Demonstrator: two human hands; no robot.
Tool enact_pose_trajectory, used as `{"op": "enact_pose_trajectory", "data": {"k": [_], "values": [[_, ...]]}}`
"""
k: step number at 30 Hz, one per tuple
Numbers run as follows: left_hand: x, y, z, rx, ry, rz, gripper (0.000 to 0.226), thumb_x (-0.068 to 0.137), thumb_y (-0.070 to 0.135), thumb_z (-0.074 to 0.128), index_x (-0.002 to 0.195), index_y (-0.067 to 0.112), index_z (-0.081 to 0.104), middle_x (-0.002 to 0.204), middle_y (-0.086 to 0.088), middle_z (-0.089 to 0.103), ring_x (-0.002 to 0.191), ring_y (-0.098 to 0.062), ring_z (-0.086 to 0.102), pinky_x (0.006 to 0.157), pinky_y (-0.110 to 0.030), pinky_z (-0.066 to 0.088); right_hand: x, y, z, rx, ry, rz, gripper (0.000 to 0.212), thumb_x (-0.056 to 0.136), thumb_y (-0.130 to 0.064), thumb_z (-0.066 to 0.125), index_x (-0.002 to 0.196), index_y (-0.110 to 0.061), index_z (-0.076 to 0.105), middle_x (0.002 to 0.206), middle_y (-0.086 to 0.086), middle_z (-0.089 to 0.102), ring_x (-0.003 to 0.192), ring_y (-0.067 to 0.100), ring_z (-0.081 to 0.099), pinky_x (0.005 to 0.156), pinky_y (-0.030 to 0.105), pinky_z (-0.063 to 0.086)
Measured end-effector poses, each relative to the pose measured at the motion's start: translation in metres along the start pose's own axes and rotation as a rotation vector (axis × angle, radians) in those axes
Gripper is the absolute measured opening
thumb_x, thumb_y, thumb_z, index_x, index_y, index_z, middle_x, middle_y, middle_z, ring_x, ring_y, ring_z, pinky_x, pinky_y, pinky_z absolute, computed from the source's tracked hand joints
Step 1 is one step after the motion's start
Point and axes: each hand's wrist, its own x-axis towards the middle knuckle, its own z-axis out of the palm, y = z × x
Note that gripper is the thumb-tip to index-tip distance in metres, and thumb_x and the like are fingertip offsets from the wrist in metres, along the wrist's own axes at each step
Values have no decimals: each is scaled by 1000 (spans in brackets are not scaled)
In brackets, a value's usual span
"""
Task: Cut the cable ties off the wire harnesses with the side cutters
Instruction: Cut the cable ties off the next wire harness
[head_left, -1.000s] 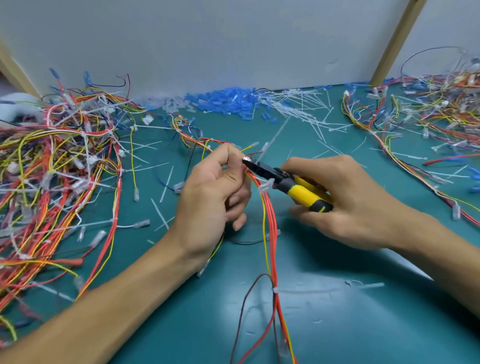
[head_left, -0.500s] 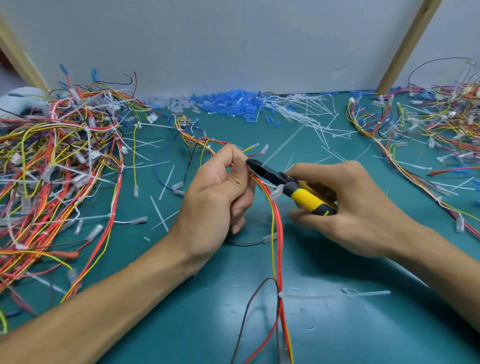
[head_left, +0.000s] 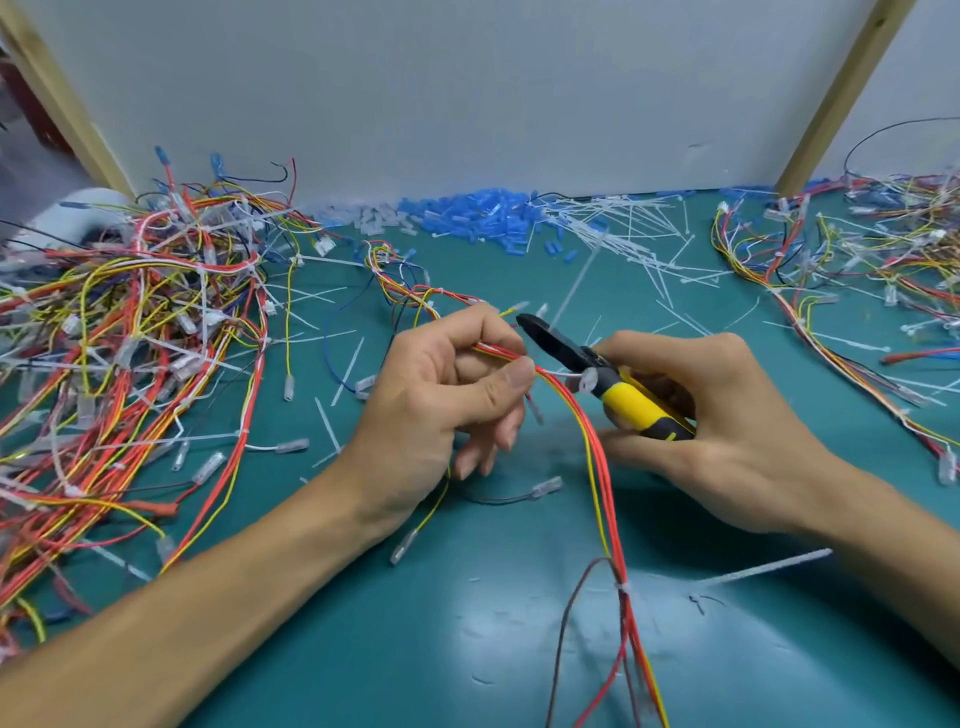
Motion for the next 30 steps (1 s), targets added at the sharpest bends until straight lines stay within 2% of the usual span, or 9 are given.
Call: {"op": "enact_pose_trajectory", "data": {"k": [3,7,10,13,18,22,25,28,30], "values": [[0,-1,0,-10,-7,4,26,91,17,64,94,-7,52,53,-7,58,33,-19,31,34,-16,29,1,-5,-5,28,-151,-13,18,77,-22,74,86,-18,59,67,11,43,64,30,35,58,50,40],[-1,-1,2,-13,-23,1,30,92,14,61,99,-14,51,53,-6,60,31,-16,30,34,-17,30,-1,-6,-9,158,-208,20,25,76,-17,77,77,-38,64,65,7,43,61,31,36,54,42,35],[0,-1,2,2,-24,0,23,92,13,61,94,-8,52,53,-6,60,31,-17,30,34,-18,29,0,-4,-12,111,-210,41,17,75,-21,78,89,-29,71,66,12,46,61,33,39,54,43,37],[-1,-1,4,6,-27,4,11,92,10,61,87,4,53,53,-7,60,29,-13,31,34,-18,29,-1,-3,-11,12,-226,46,27,78,-25,76,101,-14,68,69,11,48,64,34,43,56,50,45],[-2,-1,5,67,2,11,8,97,2,61,91,1,55,54,-7,59,30,-6,36,35,-15,32,-3,-3,-14,-39,-176,75,35,73,-35,78,106,-26,71,70,14,52,63,39,46,58,52,49],[-2,-2,7,186,45,14,11,97,-2,62,89,2,56,53,-6,58,34,-2,41,41,-13,35,-2,-6,-18,-30,-259,118,40,70,-47,73,105,-27,72,67,12,51,58,31,46,52,41,45],[-3,-3,9,236,51,47,11,95,-3,63,88,1,56,53,-6,57,35,0,45,45,-8,36,-1,-8,-21,81,-289,147,37,69,-39,80,104,-29,75,66,10,56,53,23,49,47,27,42],[-3,-2,8,250,87,71,8,94,-1,64,89,-3,57,53,-6,57,36,-2,46,46,-9,37,-1,-12,-18,59,-265,138,35,69,-47,74,101,-33,73,68,7,56,57,27,51,52,31,46],[-4,-1,7,271,97,85,8,95,-4,64,91,-5,58,52,-5,57,38,-3,48,47,-10,38,-2,-14,-16,67,-268,136,40,69,-50,73,103,-28,72,67,6,52,57,28,48,52,34,42]]}}
